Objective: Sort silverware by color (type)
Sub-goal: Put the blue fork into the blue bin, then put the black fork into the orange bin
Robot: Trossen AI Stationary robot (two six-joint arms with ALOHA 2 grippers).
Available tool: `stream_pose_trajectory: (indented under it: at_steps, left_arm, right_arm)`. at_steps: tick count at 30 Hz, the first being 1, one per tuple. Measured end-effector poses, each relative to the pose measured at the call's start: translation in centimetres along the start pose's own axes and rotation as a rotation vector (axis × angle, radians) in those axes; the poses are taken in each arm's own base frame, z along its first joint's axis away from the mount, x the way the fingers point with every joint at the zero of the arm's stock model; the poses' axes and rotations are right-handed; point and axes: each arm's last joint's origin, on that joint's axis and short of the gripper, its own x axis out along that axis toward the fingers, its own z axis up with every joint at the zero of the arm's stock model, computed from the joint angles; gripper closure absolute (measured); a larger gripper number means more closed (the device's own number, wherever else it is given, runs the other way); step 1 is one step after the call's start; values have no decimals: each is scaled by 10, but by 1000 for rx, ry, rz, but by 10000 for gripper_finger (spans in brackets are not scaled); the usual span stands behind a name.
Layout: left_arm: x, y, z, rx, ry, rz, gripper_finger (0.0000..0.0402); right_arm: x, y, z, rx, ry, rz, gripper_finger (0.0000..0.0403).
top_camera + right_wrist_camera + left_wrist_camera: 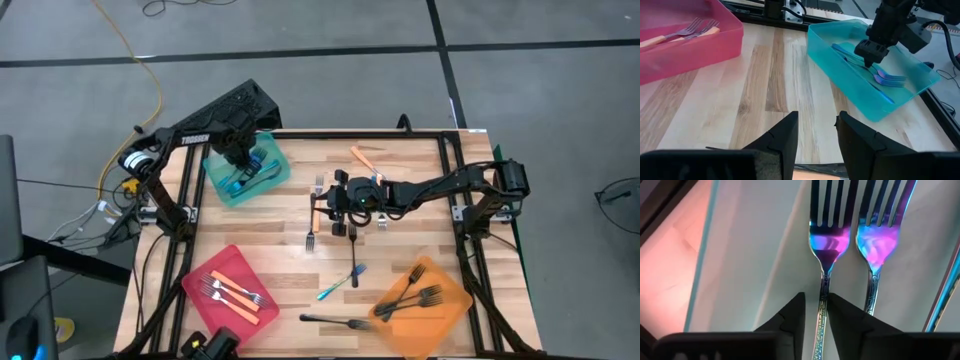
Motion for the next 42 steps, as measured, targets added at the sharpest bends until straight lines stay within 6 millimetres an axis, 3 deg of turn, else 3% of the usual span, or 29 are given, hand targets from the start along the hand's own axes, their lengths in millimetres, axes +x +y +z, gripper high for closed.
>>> stream_pose_trajectory:
  at_steps: [9, 25, 33, 42]
  left_arm:
    - [-7, -1, -1, 5, -22, 36, 312]
    - [-47, 3, -17, -1, -60, 21, 312]
    - [-90, 5, -34, -46, -210, 2, 312]
    - [-151, -10, -56, -16, -543, -314, 312]
  right_arm:
    - [0, 0, 0, 0, 1, 0, 248]
    - [0, 0, 0, 11, 0, 0, 248]
    - [0, -2, 1, 65, -10, -7, 248]
    - [0, -4, -2, 159, 13, -13, 248]
